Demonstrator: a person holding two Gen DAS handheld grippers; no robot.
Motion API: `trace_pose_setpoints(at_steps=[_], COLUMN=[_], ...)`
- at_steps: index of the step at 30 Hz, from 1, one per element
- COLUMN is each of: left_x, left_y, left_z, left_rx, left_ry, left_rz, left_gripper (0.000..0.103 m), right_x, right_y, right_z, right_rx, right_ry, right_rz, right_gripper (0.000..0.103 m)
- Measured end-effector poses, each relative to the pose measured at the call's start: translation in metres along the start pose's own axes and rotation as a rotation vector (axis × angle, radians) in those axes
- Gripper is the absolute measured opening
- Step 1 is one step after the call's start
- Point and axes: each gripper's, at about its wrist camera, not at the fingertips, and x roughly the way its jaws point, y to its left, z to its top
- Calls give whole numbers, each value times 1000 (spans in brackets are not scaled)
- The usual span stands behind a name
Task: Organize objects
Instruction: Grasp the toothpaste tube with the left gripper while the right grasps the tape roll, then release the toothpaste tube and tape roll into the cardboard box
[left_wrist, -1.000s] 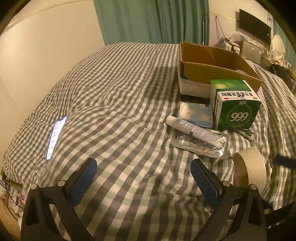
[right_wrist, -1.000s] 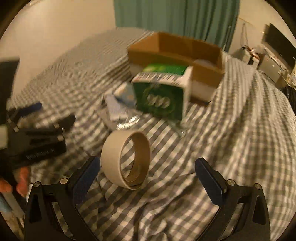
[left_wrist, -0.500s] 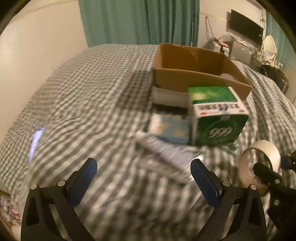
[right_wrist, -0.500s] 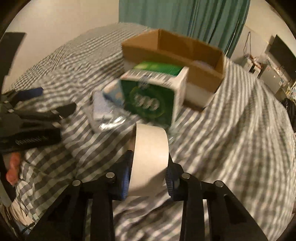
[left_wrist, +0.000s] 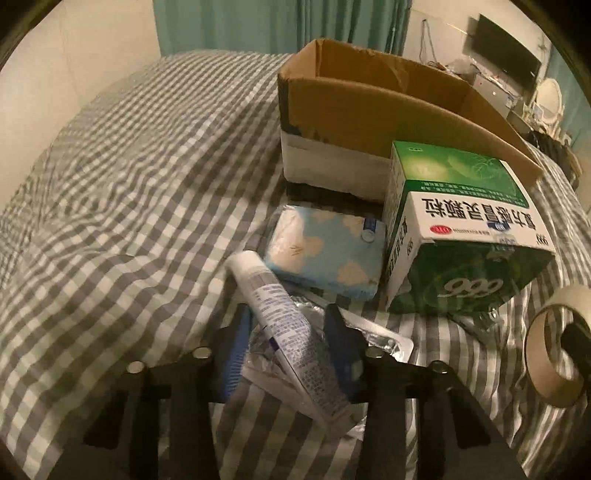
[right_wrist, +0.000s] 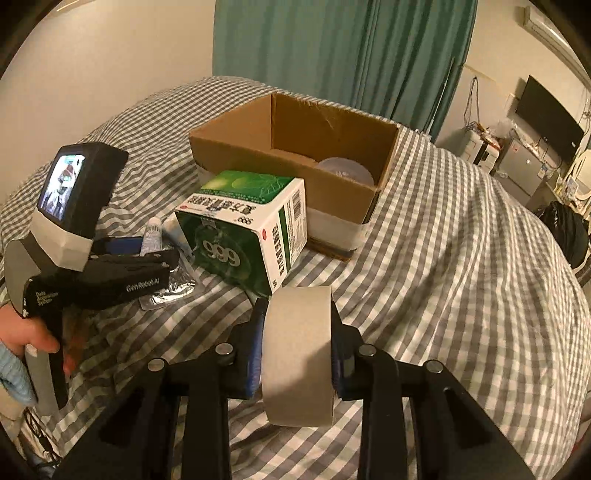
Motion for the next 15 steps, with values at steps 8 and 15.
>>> trace_pose_setpoints(at_steps=[8, 15], left_x=[-41, -107], left_y=[7, 0], left_z=[-22, -11], left_rx=[6, 50], left_ry=[-31, -167], left_rz=[-10, -37], left_gripper=[22, 22], right_x=[-23, -66], right_y=[3, 6], right_z=[-4, 2], right_rx=[15, 4], right_ry=[-41, -126], right_rz=[2, -27], right_gripper=[28, 28])
